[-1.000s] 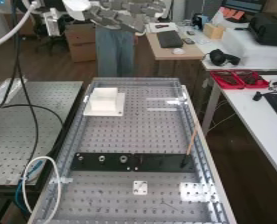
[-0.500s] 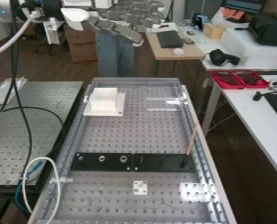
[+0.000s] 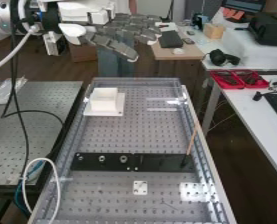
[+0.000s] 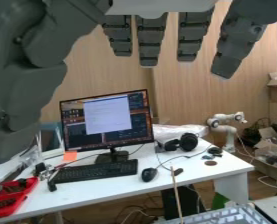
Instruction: Grab the bearing and place it in the white container
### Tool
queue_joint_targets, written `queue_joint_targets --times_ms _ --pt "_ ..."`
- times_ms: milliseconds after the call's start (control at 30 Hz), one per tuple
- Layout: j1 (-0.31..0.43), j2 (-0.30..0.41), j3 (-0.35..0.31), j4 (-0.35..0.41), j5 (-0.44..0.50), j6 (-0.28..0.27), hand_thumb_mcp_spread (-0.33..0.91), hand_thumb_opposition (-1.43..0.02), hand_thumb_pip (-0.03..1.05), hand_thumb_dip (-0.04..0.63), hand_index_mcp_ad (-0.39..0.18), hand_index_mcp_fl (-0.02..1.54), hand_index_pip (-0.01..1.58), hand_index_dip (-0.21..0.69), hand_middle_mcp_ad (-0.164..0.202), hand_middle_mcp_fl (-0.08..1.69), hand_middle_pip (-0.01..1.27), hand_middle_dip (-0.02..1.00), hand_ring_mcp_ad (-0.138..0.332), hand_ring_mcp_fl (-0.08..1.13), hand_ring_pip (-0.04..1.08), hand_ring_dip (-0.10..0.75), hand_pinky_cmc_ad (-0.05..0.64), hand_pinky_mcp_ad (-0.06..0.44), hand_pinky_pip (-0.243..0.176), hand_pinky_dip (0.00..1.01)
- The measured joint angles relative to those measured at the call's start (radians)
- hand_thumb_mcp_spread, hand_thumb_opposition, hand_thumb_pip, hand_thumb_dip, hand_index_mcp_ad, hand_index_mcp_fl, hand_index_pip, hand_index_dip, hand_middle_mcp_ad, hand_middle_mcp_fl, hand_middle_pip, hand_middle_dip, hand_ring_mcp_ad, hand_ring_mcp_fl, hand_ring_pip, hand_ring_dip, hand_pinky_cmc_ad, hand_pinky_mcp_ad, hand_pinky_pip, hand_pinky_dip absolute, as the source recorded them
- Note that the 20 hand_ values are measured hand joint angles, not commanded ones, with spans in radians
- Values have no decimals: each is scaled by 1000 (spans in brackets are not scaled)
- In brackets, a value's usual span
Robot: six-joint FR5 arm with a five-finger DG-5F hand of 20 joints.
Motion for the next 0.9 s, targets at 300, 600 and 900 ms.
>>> queue_joint_targets --times_ms 300,600,900 --pt "33 -32 -81 97 119 16 246 -723 442 31 -24 26 87 19 52 9 141 155 175 -2 101 63 431 328 -106 278" --pt "86 -91 -154 214 273 25 243 -726 483 49 -24 26 87 0 52 9 141 155 176 -2 101 63 429 328 -106 291" --pt "66 -143 -178 239 266 44 248 -744 545 94 -24 40 108 -44 52 7 141 155 176 -2 99 63 429 328 -106 305"
